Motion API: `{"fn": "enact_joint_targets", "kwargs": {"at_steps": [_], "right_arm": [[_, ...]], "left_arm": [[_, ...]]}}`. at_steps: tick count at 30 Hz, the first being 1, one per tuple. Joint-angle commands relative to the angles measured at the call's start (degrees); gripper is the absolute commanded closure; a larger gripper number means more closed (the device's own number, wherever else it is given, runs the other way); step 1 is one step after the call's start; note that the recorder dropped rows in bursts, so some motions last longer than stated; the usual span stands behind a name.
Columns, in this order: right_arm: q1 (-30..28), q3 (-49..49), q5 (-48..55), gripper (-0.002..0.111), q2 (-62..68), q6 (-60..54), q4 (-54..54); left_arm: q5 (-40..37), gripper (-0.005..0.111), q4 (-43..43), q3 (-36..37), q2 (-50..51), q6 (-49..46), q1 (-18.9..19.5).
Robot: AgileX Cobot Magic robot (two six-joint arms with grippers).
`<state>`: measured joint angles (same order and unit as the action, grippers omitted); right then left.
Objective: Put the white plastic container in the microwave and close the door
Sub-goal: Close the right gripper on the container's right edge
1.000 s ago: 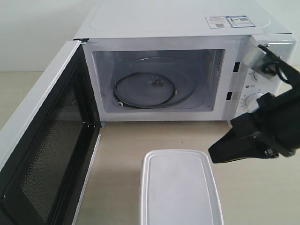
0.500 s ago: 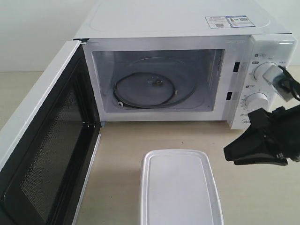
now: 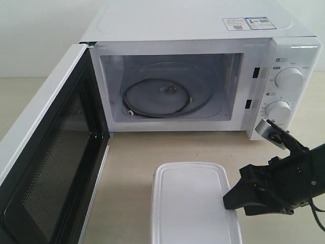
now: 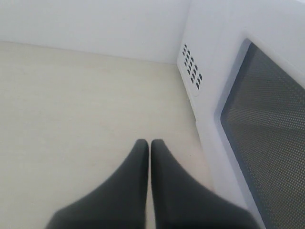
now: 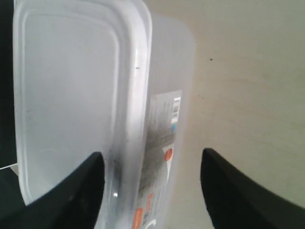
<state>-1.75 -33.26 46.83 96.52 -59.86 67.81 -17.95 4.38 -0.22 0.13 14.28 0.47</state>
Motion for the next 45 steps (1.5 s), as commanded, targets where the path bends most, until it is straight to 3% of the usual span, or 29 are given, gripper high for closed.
{"fn": "enact_joint_targets", "kwargs": {"at_steps": [1, 10, 16, 45], "right_arm": [[0.0, 0.0, 1.0, 0.047, 0.2, -1.5, 1.3], [3.1, 0.0, -1.6, 0.047, 0.2, -1.6, 2.1], [3.0, 0.0, -1.9, 0.066, 0.2, -1.5, 2.4], [3.0, 0.1, 0.0, 0.066, 0.2, -1.5, 1.5]], "left_arm": [[0.4, 0.103, -0.3, 0.2, -0.1, 0.4, -0.4], [0.4, 0.103, -0.3, 0.2, -0.1, 0.4, -0.4], [0.4, 0.103, -0.3, 0.2, -0.1, 0.4, -0.4], [0.4, 0.103, -0.3, 0.2, -0.1, 0.4, -0.4]]}}
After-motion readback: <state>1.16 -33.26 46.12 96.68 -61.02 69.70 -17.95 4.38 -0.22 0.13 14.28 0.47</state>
